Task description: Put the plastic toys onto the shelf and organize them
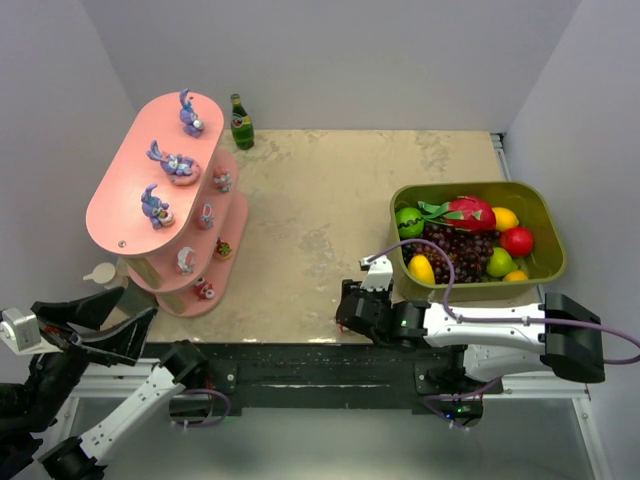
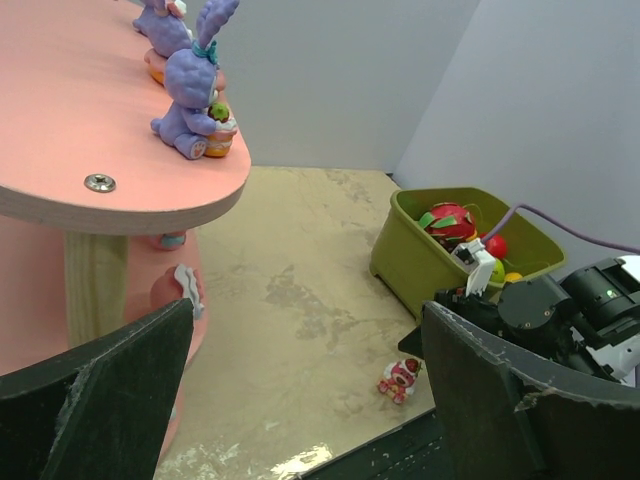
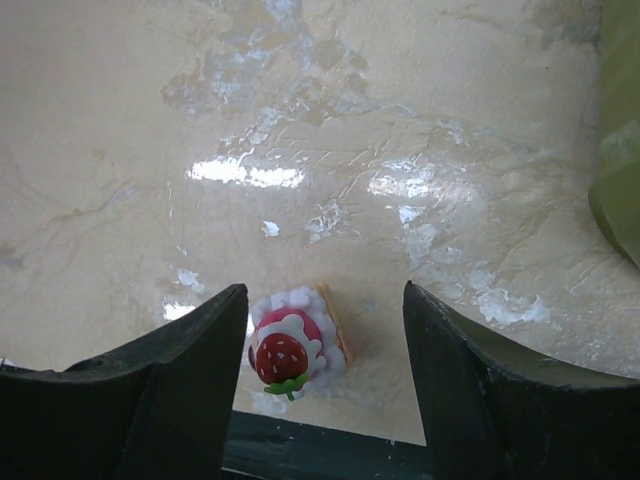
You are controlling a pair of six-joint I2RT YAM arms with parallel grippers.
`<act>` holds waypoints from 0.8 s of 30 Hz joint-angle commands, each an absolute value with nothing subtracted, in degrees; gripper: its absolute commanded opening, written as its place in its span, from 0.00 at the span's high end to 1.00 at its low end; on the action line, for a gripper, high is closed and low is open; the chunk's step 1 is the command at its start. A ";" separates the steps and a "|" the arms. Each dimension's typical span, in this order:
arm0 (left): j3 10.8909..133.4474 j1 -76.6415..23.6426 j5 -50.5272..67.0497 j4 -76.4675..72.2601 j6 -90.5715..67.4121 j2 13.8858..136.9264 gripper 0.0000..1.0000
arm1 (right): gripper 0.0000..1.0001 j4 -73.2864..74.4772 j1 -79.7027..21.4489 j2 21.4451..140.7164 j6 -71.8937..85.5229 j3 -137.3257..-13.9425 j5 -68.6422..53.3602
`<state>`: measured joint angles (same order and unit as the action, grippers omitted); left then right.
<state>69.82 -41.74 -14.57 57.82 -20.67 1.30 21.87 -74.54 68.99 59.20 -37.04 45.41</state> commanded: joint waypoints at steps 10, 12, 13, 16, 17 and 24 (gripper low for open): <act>71.01 -41.49 -13.10 56.25 -22.68 0.88 0.01 | 0.49 14.60 -76.03 72.16 58.99 -34.81 41.40; 71.36 -41.48 -13.18 56.51 -22.76 0.97 0.01 | 0.50 12.75 -75.94 72.60 57.92 -34.46 40.87; 71.45 -41.48 -13.18 56.60 -22.76 0.97 0.01 | 0.51 12.31 -76.02 72.95 57.14 -34.45 40.87; 71.98 -41.48 -13.18 57.13 -22.85 0.88 0.01 | 0.65 10.11 -75.94 73.91 54.07 -34.63 40.78; 72.07 -41.48 -13.27 57.22 -22.94 0.79 0.00 | 0.71 7.50 -76.02 74.09 52.49 -34.54 40.61; 73.12 -41.48 -13.27 57.66 -22.94 1.14 0.01 | 1.00 -6.84 -76.02 74.18 35.09 -34.45 34.02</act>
<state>71.77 -41.74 -13.87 58.00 -22.04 1.30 5.19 -75.75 73.87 46.81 -33.69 37.41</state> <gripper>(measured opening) 0.994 0.252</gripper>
